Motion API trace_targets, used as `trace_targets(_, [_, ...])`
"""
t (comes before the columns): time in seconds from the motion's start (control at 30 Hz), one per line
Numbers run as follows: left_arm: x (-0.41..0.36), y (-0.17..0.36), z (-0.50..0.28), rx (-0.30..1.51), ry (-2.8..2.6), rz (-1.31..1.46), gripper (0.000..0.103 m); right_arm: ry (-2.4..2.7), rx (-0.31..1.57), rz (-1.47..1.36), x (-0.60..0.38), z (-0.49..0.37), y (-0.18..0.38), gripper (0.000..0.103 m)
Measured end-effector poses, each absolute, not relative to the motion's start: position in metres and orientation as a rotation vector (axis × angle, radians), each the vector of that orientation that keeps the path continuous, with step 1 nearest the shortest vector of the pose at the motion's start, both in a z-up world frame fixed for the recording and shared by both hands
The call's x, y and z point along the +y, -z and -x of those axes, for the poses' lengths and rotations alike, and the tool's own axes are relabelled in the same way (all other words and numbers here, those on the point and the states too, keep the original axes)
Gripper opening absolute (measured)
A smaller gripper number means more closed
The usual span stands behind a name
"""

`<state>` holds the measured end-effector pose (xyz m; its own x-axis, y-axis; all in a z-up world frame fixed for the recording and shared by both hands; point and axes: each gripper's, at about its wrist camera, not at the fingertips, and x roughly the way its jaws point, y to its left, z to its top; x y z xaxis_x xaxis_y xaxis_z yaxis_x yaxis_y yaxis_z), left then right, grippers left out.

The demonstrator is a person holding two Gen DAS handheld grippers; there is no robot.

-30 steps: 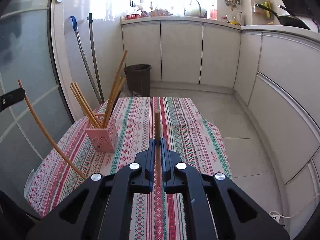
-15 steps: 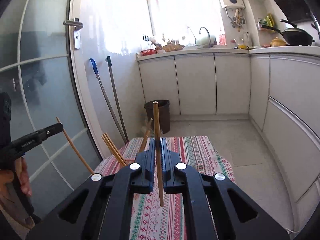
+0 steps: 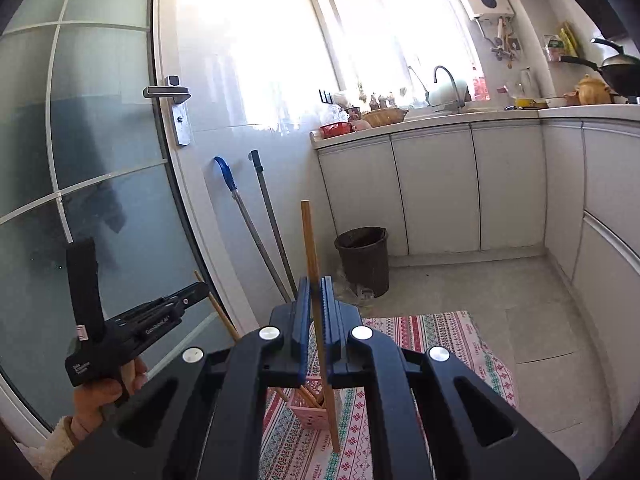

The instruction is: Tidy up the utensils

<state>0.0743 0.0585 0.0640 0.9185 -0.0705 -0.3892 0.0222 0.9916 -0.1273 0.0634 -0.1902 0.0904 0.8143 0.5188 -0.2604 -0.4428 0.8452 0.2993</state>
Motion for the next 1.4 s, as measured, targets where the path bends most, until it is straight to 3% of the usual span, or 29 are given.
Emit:
trace_targets(0.1, [0.063, -0.048, -0.096, 0.443, 0.056, 0.140, 0.006, -0.527, 0.346, -0.239, -0.184, -0.074, -0.090, 0.005])
trace_targets(0.17, [0.069, -0.034, -0.106, 0.485, 0.028, 0.157, 0.015, -0.533, 0.346, -0.248, -0.180, -0.078, -0.091, 0.005])
trace_targets(0.23, [0.084, -0.033, -0.101, 0.474, 0.007, 0.222, 0.017, -0.540, 0.338, -0.249, -0.176, -0.080, -0.092, 0.003])
trace_targets(0.4, [0.122, -0.082, -0.050, 0.289, -0.046, 0.311, 0.018, -0.532, 0.318, -0.248, -0.170, -0.078, -0.090, 0.002])
trace_targets(0.5, [0.136, -0.099, -0.019, 0.216, -0.058, 0.339, 0.035, -0.418, 0.319, -0.350, -0.199, -0.078, -0.071, 0.003])
trace_targets(0.53, [0.141, -0.102, -0.012, 0.203, -0.061, 0.346, 0.039, -0.341, 0.352, -0.415, -0.218, -0.083, -0.051, 0.015])
trace_targets(0.57, [0.144, -0.105, -0.006, 0.194, -0.060, 0.353, 0.040, -0.266, 0.406, -0.467, -0.235, -0.091, -0.029, 0.045])
trace_targets(0.63, [0.148, -0.106, -0.001, 0.190, -0.054, 0.359, 0.045, -0.140, 0.617, -0.574, -0.268, -0.114, 0.033, 0.071])
trace_targets(0.73, [0.148, -0.104, -0.005, 0.209, -0.054, 0.363, 0.049, -0.029, 0.955, -0.805, -0.313, -0.148, 0.143, 0.071])
trace_targets(0.87, [0.137, -0.095, -0.029, 0.280, -0.035, 0.360, 0.053, 0.149, 1.096, -0.963, -0.350, -0.172, 0.226, 0.071])
trace_targets(1.03, [0.115, -0.081, -0.046, 0.351, 0.020, 0.282, 0.058, 0.167, 1.107, -0.910, -0.342, -0.207, 0.245, 0.071])
trace_targets(1.1, [0.100, -0.074, -0.055, 0.444, 0.121, 0.233, 0.064, 0.119, 1.131, -0.923, -0.332, -0.224, 0.252, 0.071])
trace_targets(1.33, [0.058, -0.013, -0.053, 0.674, 0.148, 0.074, 0.068, 0.184, 1.140, -0.785, -0.295, -0.265, 0.250, 0.077])
trace_targets(1.4, [0.051, 0.010, -0.053, 0.744, 0.146, 0.049, 0.068, 0.237, 1.150, -0.603, -0.275, -0.272, 0.248, 0.067])
